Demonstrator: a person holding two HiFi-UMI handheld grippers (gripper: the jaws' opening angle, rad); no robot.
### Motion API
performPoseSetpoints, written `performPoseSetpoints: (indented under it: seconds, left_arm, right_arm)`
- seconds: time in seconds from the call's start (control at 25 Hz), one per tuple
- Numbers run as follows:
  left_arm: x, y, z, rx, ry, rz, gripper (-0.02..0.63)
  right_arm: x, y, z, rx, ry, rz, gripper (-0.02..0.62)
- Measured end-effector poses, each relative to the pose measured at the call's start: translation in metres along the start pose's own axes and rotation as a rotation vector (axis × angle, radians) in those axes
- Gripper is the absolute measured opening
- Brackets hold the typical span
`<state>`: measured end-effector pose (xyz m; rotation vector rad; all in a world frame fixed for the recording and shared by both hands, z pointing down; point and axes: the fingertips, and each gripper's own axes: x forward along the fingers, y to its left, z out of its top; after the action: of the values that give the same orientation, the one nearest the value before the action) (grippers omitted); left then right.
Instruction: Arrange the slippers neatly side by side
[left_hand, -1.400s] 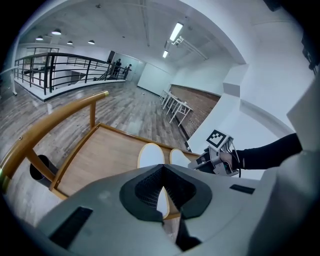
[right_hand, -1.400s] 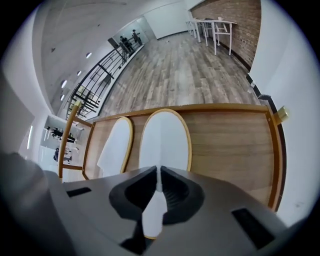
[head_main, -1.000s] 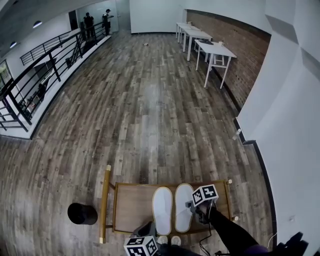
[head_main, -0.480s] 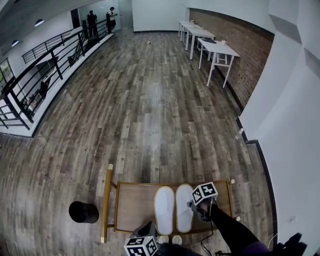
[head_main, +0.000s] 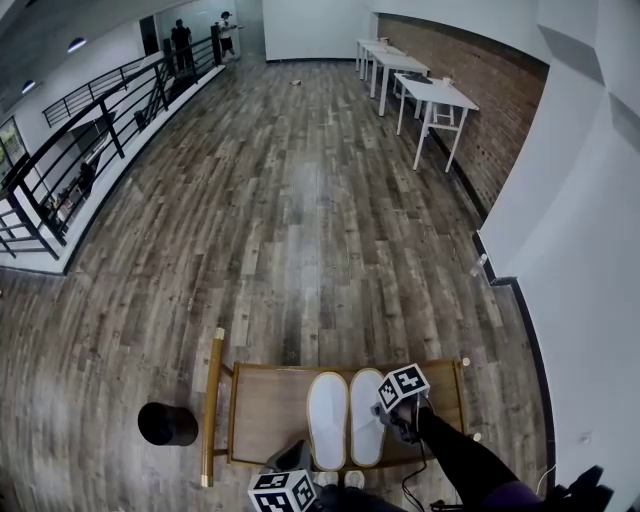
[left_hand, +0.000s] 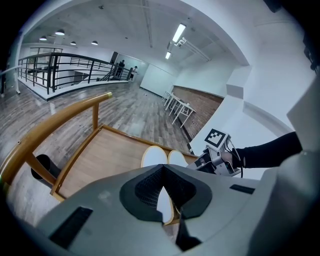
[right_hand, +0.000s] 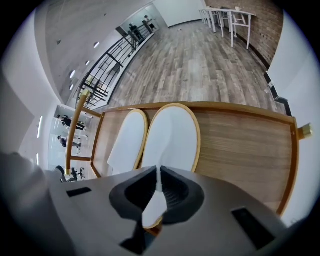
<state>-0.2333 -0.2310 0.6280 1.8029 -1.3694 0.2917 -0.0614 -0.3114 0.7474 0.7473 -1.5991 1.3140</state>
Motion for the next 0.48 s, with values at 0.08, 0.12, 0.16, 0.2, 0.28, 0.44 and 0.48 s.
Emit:
performPoseSetpoints:
  seconds: [0.08,0.12,0.16,0.2,0.28,0.44,0.48]
  left_arm:
    - [-0.0005,0.0009,-0.0001,0.0,0.002,0.006,0.0]
    - [-0.0007,0.0009,0.0,-0.001,0.003,0.008,0.0]
    - [-0.0009,0.0009,0.0006,-0.003,0.004,0.009,0.0]
    - [-0.001,0.001,0.0012,-0.005,0.005,0.01,0.0]
    - [-0.0004,0.0023,0.0021,-0.008,0.004,0.011,0.0]
    - [0.0051,0.0035,0.0007,-0.006,0.002,0.006,0.0]
    - [0.0057,0.0023,0.0006,-0.004,0.003,0.005,0.0]
  right_arm:
    - [0.0017,0.0031,-0.0007,-0.026,0.015,0.001,0.017]
    - [0.0021,0.0038,-0.0008,-0.035,0.021,-0.004,0.017]
    - [0.0023,0.0038,-0.0006,-0.041,0.025,-0.011,0.017]
    - [0.0026,0.0038,-0.0004,-0.045,0.028,-0.017,0.017]
    - [0.0033,0.0045,-0.0001,-0.051,0.032,-0.019,0.017]
    - [0.0039,0.0031,-0.0012,-0.064,0.052,-0.007,0.017]
    - [0.0035,0.0034,-0.0022,-0.068,0.056,0.002,0.017]
